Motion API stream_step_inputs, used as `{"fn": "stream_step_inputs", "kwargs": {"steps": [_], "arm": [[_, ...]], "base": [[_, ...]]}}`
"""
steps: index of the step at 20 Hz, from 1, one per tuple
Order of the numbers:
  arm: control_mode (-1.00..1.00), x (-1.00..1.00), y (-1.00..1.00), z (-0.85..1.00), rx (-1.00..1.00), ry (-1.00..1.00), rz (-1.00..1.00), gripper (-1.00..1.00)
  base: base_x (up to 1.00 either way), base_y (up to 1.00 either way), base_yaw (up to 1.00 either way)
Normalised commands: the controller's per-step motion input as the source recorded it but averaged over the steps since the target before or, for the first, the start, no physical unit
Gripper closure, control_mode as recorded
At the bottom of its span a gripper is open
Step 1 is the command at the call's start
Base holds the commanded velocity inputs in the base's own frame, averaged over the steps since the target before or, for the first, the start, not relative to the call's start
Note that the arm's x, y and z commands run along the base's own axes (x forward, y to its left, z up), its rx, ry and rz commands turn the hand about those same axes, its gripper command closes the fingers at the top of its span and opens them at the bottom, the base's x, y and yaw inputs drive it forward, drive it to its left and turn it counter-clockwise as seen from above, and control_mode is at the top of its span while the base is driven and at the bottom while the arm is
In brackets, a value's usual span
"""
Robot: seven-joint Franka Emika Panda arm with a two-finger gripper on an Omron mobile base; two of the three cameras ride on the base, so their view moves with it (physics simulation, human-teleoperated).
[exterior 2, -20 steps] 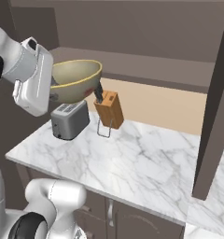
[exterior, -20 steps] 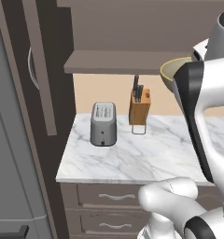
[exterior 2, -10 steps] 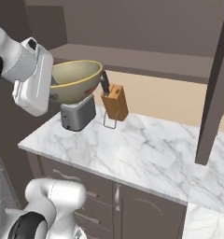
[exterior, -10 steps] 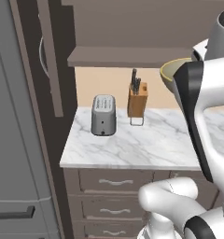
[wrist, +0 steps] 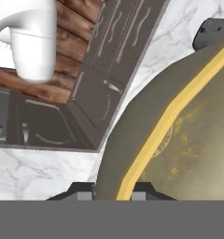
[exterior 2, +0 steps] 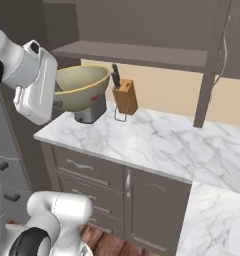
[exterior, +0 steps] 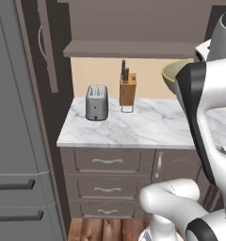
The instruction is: Move the bowls from the cabinet to the plates on the dining table.
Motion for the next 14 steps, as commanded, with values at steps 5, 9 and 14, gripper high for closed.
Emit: {"fn": "stream_step_inputs", "kwargs": {"steps": [5,9,14], "arm": [[1.00,0.00,0.00,0.00,0.00,0.00,0.00,1.00],[1.00,0.00,0.00,0.00,0.00,0.00,0.00,1.00],[1.00,0.00,0.00,0.00,0.00,0.00,0.00,1.00]], "base": [[-0.72,-0.07,-0.04],[-0.75,-0.11,-0.05],[-0.86,-0.16,-0.05]]}}
